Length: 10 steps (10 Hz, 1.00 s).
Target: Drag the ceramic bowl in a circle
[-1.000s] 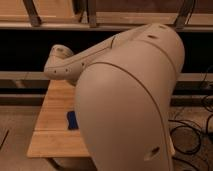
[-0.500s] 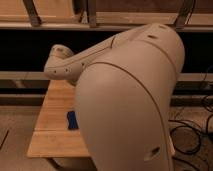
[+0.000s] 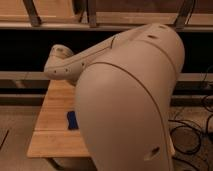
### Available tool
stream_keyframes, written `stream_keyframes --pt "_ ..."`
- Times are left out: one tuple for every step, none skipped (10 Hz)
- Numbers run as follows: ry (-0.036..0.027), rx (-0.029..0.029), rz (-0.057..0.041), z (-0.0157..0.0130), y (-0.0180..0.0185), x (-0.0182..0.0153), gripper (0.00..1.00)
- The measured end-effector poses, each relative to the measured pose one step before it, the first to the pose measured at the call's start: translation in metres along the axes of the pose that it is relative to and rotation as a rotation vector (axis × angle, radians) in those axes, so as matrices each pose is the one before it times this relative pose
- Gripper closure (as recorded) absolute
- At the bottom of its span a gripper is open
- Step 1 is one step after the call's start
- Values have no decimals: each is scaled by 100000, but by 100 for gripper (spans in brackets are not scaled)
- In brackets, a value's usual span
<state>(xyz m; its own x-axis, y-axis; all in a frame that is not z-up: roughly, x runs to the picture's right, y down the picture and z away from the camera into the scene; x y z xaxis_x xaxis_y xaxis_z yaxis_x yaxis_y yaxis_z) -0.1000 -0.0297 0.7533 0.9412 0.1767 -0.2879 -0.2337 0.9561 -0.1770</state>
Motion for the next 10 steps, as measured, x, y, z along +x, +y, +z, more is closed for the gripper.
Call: stream_keyframes --pt "-709 -13 -427 2 -28 -319 20" --pt "-800 -682 -1166 150 148 -646 20" --pt "-1803 -2372 -1443 564 569 -1307 20" --pt "-1692 -3947 -389 1095 508 -959 20" --pt "-265 -2173 1317 651 -84 377 20" --pt "288 -2039 2622 617 -278 1069 20" --pt "497 -1196 2875 365 -388 1202 20" --pt "1299 -748 4646 286 -772 2154 20" --pt "897 -429 3543 140 -483 1530 20" --pt "419 -1306 4880 396 -406 1859 20"
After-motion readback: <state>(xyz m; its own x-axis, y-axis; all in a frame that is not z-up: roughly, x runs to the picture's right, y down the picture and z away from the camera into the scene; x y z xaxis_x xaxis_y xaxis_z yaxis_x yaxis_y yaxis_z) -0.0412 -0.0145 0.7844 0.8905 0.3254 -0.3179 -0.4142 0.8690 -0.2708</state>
